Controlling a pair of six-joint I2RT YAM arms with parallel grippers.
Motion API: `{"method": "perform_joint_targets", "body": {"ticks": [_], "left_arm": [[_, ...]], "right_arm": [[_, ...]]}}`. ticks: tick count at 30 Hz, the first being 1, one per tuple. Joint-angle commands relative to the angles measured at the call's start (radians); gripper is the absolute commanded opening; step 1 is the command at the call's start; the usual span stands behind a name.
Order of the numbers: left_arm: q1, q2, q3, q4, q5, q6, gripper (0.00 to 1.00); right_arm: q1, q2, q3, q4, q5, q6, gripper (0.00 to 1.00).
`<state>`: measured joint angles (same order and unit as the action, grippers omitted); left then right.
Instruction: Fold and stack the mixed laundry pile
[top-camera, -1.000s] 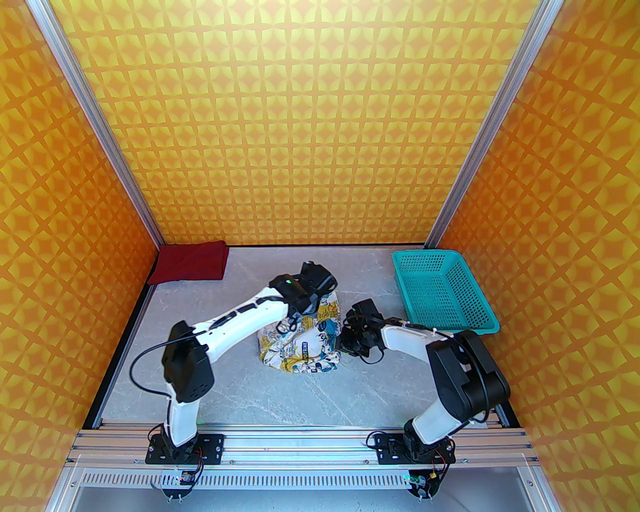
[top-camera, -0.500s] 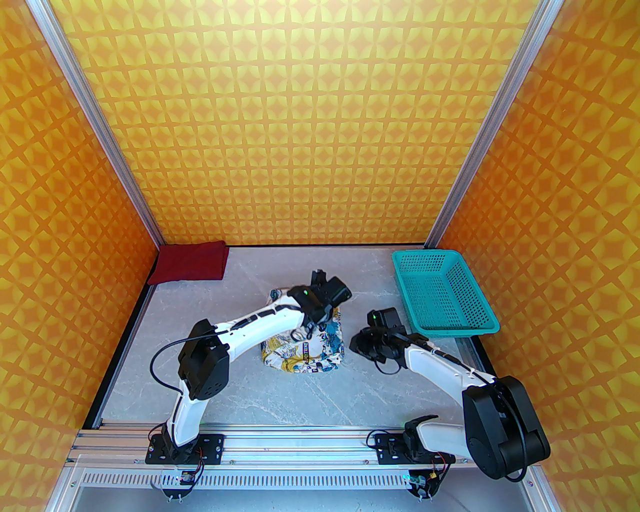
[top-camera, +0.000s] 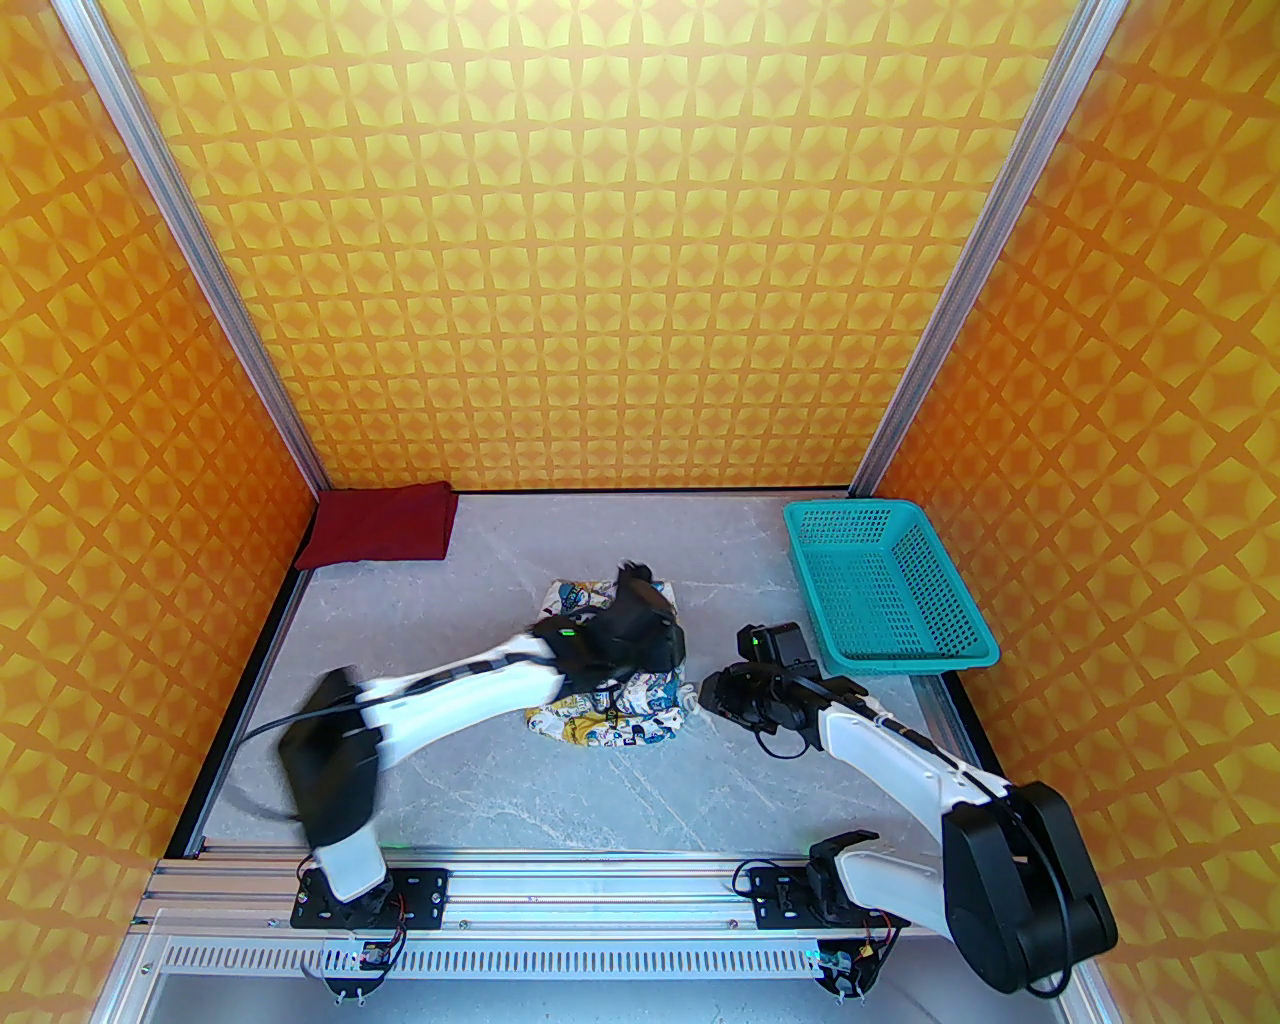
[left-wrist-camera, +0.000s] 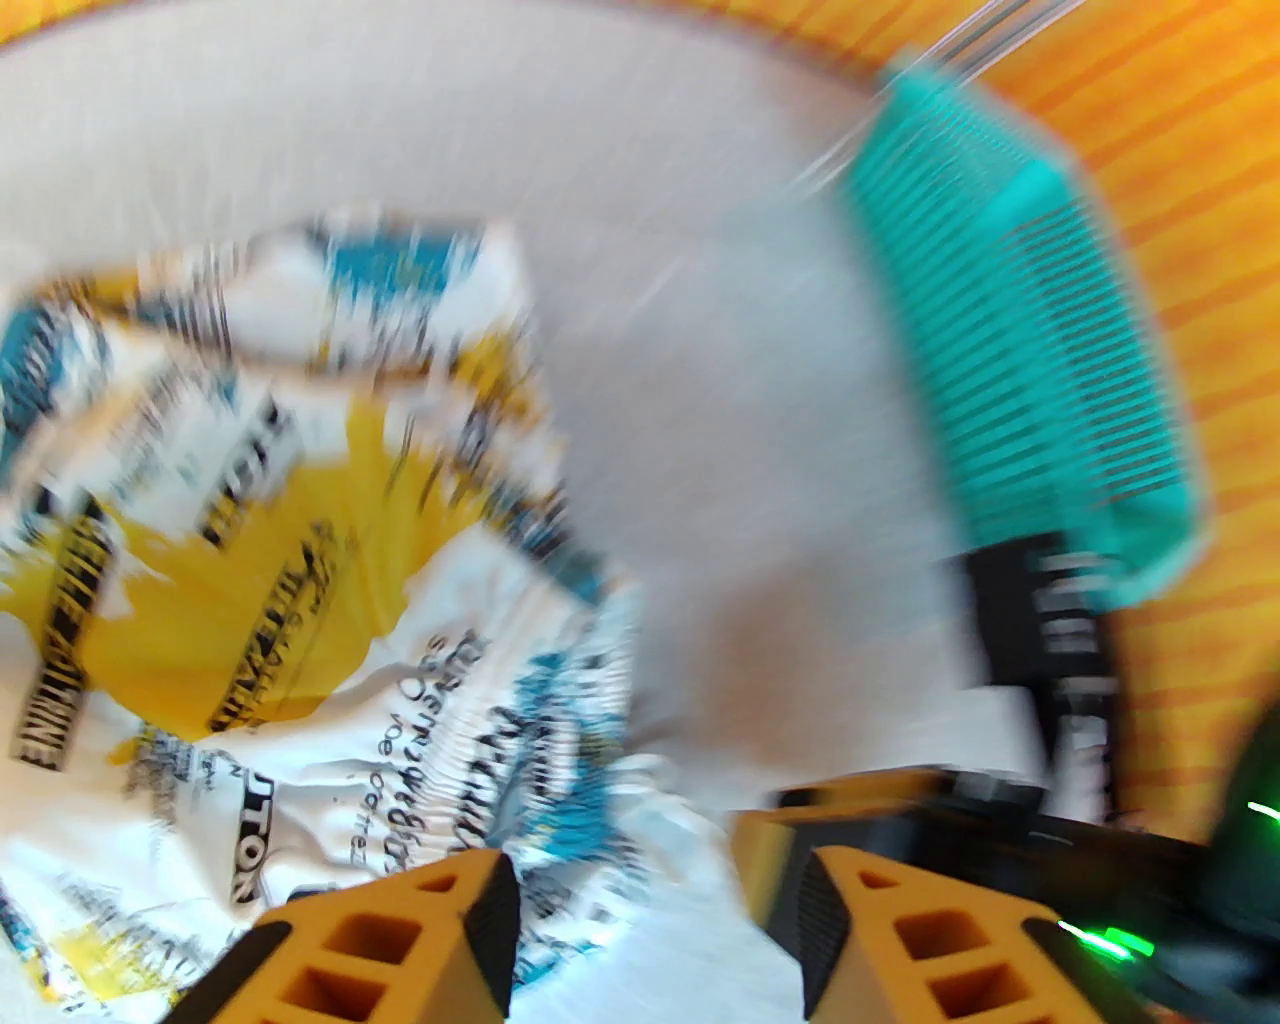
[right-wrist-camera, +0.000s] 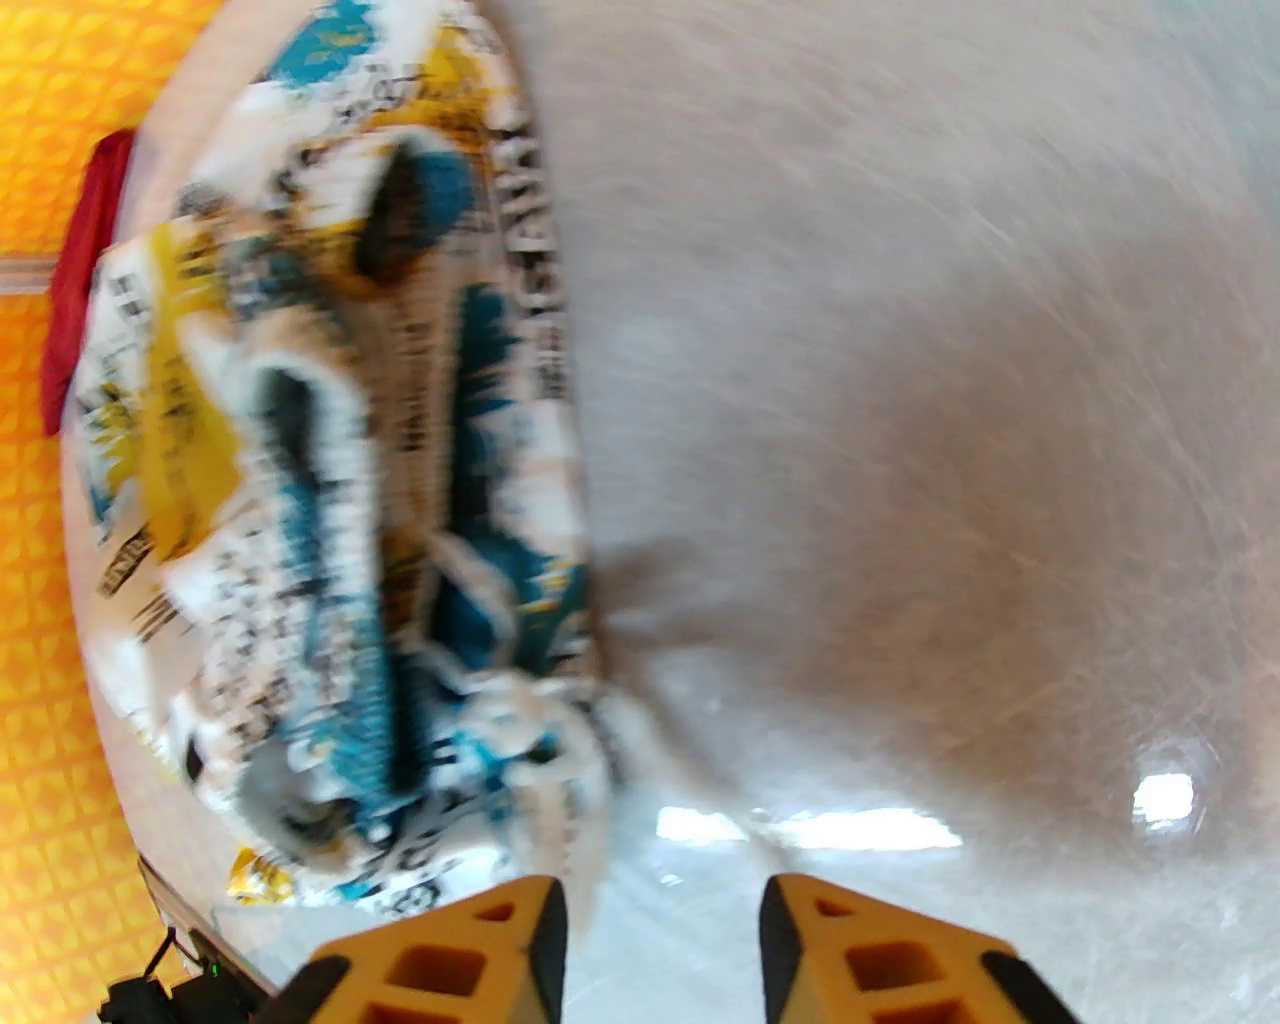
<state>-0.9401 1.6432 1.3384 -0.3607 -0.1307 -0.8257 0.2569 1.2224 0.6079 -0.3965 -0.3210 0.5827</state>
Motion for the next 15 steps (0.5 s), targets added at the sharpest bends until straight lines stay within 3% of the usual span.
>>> {"method": "perform_joint_targets", "body": {"ticks": [1, 5, 11, 15], "left_arm": [[0.087, -0.111, -0.134, 0.001, 0.036, 0.039, 0.46], [0.203, -0.197, -0.285, -0.020, 0.112, 0.078, 0.43], [0.306, -0.220, -0.463, 0.061, 0.186, 0.063, 0.46], [0.323, -0.183, -0.521, 0.092, 0.204, 0.062, 0.44]], "right_arm": [[0.045, -0.003, 0.113, -0.054, -0.033, -0.051, 0.40], [0.115, 0.104, 0.210, -0.062, -0.012, -0.067, 0.40], [0.174, 0.304, 0.315, -0.038, -0.020, -0.068, 0.37], [0.174, 0.400, 0.322, -0.066, 0.108, -0.087, 0.36]]}}
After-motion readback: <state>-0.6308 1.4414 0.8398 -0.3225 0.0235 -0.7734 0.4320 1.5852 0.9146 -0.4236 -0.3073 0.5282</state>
